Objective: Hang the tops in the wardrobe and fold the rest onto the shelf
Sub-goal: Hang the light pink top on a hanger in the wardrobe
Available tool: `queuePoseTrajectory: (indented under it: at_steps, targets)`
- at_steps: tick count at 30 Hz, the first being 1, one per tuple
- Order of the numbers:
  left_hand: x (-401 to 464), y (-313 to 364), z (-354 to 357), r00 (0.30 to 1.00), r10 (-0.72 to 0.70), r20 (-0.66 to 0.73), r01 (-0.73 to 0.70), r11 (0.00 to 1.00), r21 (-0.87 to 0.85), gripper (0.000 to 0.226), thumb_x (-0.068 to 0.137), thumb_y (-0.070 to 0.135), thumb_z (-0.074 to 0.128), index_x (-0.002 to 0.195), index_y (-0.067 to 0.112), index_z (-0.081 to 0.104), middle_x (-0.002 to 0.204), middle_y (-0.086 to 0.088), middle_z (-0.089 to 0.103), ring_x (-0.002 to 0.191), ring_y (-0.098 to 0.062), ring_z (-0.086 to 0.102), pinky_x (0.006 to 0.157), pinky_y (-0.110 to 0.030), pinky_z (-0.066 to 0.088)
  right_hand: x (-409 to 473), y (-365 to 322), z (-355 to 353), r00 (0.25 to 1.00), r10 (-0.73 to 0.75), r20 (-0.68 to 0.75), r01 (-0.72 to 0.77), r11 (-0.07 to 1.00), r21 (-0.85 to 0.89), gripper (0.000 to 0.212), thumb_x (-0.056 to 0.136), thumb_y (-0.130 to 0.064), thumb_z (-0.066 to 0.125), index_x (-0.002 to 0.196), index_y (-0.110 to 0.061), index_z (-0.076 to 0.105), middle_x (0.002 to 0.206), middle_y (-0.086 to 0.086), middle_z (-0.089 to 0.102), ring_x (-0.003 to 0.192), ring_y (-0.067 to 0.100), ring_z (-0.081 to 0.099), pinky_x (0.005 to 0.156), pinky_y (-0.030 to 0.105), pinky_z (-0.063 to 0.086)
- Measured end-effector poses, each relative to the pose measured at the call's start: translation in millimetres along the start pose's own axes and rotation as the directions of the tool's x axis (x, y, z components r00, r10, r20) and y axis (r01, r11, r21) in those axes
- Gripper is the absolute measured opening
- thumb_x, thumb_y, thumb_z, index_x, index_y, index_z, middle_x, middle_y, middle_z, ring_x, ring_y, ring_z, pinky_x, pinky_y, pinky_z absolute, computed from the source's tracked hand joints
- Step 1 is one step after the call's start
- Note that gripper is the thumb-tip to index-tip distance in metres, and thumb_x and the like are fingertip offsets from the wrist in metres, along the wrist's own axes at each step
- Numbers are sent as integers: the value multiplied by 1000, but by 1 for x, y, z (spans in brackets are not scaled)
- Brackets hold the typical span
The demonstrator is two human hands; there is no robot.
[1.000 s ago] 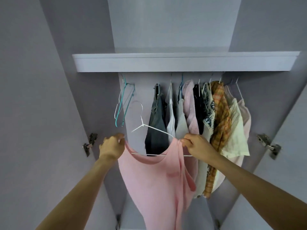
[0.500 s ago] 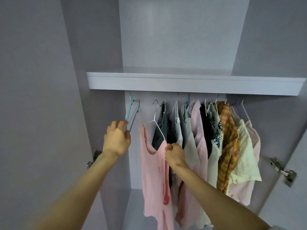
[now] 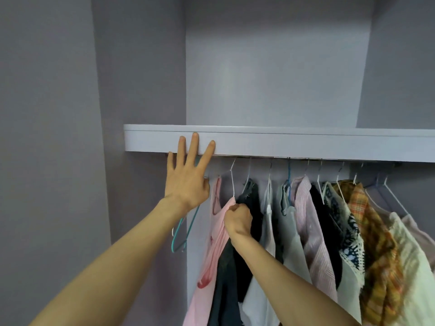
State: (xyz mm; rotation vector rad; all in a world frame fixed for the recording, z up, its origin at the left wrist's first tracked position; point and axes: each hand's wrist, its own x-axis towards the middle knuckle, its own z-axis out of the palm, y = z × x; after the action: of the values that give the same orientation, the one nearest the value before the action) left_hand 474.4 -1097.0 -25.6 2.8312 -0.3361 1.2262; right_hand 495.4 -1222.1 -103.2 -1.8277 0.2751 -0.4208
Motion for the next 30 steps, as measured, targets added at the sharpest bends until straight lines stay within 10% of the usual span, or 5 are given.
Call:
queuePoseTrajectory:
  at_steps: [8,23,30]
  targets:
    - [3,-10,21,995,39,-91,-35,999,40,100,85,33,53,136,40,-33,145,-2,-39,137,-31,-33,115,-51,-6,21,9,38,995,-14,99,21,998,-65,30,98,-11,40,119,6,53,122,19,56,108,32,58,79,27,46]
    - [-24,-26,-32,968,-10,252,47,989,-141,86,89,20,53,150,34,-6,157,1,-23,144,-21,-20,116,-50,8,-25,-9,9,918,-6,396,-111,956,272,48,101,-23,42,147,-15,29,148,4,37,133,19,38,106,35,37]
    - [-63,-23,-37,935,-63,348,150,962,-229,75,94,23,51,151,34,3,159,0,-11,145,-24,-14,116,-50,6,-51,15,-16,919,-88,384,144,982,-120,51,101,-29,39,148,-14,26,153,9,26,138,25,31,109,28,27]
